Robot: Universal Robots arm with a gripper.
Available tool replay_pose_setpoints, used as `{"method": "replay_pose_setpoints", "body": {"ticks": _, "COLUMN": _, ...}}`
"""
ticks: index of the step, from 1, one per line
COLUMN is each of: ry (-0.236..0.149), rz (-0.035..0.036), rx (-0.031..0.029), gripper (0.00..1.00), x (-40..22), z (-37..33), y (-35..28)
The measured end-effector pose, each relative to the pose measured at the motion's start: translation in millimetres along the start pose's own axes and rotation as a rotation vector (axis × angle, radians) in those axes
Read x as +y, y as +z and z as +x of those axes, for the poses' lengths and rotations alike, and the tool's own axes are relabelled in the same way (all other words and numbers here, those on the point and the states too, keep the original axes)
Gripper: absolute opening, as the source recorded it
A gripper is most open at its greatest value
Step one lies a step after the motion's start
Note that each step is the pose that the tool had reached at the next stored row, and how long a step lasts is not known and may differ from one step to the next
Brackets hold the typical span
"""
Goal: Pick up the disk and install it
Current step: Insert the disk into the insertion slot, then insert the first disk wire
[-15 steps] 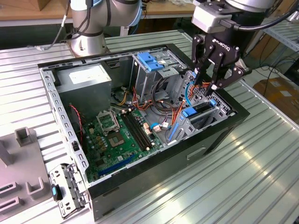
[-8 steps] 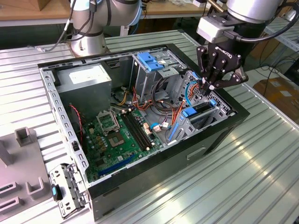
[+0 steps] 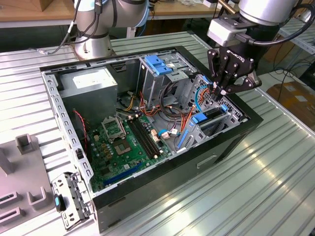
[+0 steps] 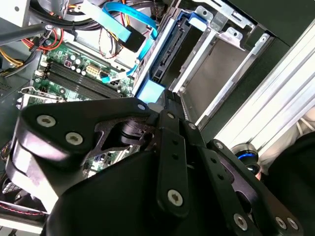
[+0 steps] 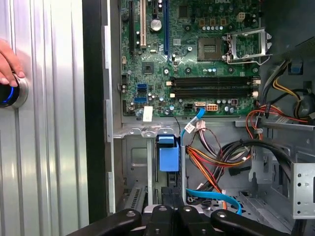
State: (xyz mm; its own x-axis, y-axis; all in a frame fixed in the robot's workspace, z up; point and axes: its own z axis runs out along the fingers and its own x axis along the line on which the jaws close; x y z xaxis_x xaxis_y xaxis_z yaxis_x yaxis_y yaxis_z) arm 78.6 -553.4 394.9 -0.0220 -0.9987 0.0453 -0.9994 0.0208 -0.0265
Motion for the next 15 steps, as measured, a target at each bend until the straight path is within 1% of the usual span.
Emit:
{"method": "replay_pose_setpoints", "body": {"ticks": 3, "ry": 0.000, "rz": 0.0001, "rx": 0.0006, "gripper": 0.11, "x": -0.7, "z": 0.0, "y": 0.0}}
{"method": "replay_pose_setpoints", "body": {"ticks": 4, "ry": 0.000, "rz": 0.0002, "rx": 0.0016, "gripper": 0.11, "x": -3.6, "z": 0.0, "y": 0.2}}
{"method": "replay_pose_setpoints", "body": {"ticks": 7, "ry": 0.000, "rz": 0.0002, "rx": 0.0021, "gripper": 0.11, "x": -18.3, "z": -0.4, "y": 1.4}}
{"method": "replay_pose_setpoints", "body": {"ticks": 8, "ry": 0.000, "rz": 0.0000, "rx": 0.0020, "gripper": 0.11, "x": -24.7, "z": -0.6, "y": 2.2}}
{"method": "replay_pose_setpoints", "body": {"ticks": 10, "ry": 0.000, "rz": 0.0000, "rx": 0.0019, "gripper": 0.11, "x": -40.5, "z": -1.1, "y": 5.7}}
{"method": "replay_pose_setpoints", "body": {"ticks": 12, "ry": -0.002, "rz": -0.0008, "rx": 0.0025, "gripper": 0.11, "x": -50.2, "z": -1.4, "y": 8.1}}
{"method": "replay_pose_setpoints", "body": {"ticks": 13, "ry": -0.017, "rz": -0.0002, "rx": 0.0018, "gripper": 0.11, "x": -53.2, "z": -1.5, "y": 9.2}}
{"method": "replay_pose_setpoints", "body": {"ticks": 15, "ry": -0.064, "rz": 0.0019, "rx": 0.0008, "gripper": 0.11, "x": -53.4, "z": -1.6, "y": 10.2}}
